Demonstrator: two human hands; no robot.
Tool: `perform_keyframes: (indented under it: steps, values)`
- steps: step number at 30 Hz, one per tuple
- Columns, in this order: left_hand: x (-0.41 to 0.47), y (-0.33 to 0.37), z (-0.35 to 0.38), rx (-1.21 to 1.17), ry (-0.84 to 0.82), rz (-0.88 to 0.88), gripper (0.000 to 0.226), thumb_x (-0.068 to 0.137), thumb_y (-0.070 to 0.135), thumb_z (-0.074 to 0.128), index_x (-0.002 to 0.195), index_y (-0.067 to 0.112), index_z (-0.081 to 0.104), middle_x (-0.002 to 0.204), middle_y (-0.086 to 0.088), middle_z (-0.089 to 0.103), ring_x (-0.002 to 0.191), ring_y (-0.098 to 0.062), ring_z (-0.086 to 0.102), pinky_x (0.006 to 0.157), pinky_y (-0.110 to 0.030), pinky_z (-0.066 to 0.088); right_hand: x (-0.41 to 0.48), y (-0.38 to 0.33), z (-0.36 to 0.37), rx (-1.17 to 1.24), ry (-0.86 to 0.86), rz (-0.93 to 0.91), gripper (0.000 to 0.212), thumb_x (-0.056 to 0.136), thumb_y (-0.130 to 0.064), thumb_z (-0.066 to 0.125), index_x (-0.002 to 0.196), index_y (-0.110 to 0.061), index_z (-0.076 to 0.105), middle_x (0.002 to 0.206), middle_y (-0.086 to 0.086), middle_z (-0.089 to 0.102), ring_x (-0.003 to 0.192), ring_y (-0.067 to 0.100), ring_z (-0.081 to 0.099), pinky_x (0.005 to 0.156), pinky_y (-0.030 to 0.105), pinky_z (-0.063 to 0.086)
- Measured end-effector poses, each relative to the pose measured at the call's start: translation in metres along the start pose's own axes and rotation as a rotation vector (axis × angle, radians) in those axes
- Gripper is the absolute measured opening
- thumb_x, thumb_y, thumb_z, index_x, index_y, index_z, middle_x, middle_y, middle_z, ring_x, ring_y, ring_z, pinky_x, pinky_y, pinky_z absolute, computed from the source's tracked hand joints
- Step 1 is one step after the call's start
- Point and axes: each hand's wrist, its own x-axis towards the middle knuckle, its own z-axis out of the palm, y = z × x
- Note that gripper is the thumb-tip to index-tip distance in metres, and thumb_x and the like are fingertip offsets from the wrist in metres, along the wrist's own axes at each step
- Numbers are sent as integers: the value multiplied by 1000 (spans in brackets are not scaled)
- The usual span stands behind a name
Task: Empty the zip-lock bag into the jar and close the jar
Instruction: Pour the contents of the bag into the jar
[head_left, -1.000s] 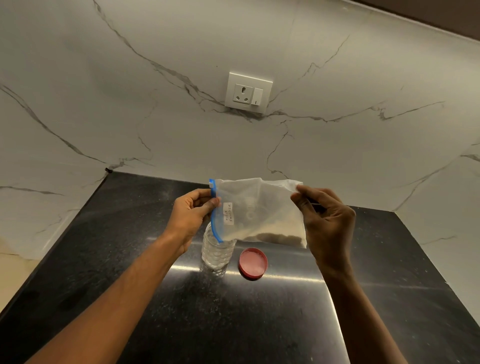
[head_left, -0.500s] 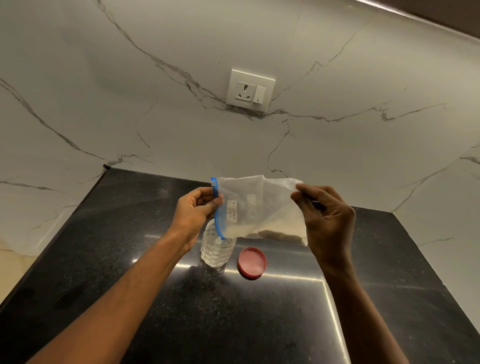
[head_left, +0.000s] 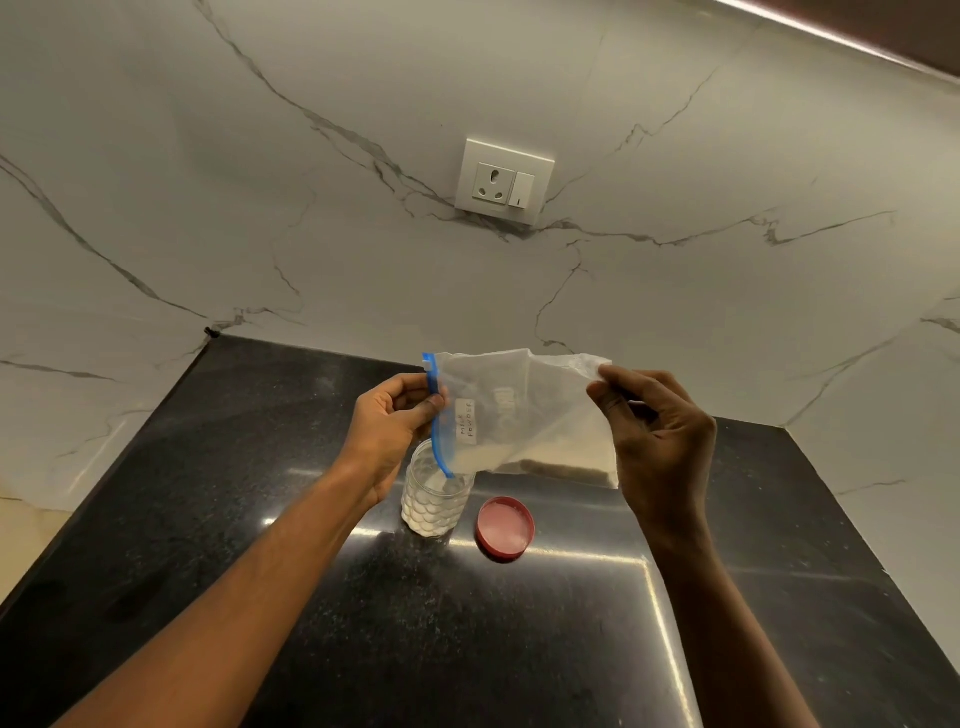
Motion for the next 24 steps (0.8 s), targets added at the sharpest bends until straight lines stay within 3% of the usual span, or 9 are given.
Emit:
perform_keyframes:
  steps: [6,15,24]
  values:
    - [0,1,1,13,-2,-6,28,96,1,71,123,8,72,117,-12,79,109,-25,78,87,-39,67,2,1,0,-3,8,9,22,91,-11,79,113,-15,77,103,-7,74,94,12,74,81,22,61]
    - [-3,3,1,12,3,-17,27,96,2,72,122,9,73,116,-11,80,108,-24,78,85,-36,67,0,3,0,3,8,30,21,92,-10,78,112,-15,76,103,-6,74,94,10,73,80,20,60]
    - [-7,5,1,-6,10,-28,25,96,1,71,118,14,74,117,-10,80,109,-24,78,85,-35,67,-3,1,0,11,33,59,23,91,-15,80,111,-25,73,101,-1,76,92,13,74,80,27,62]
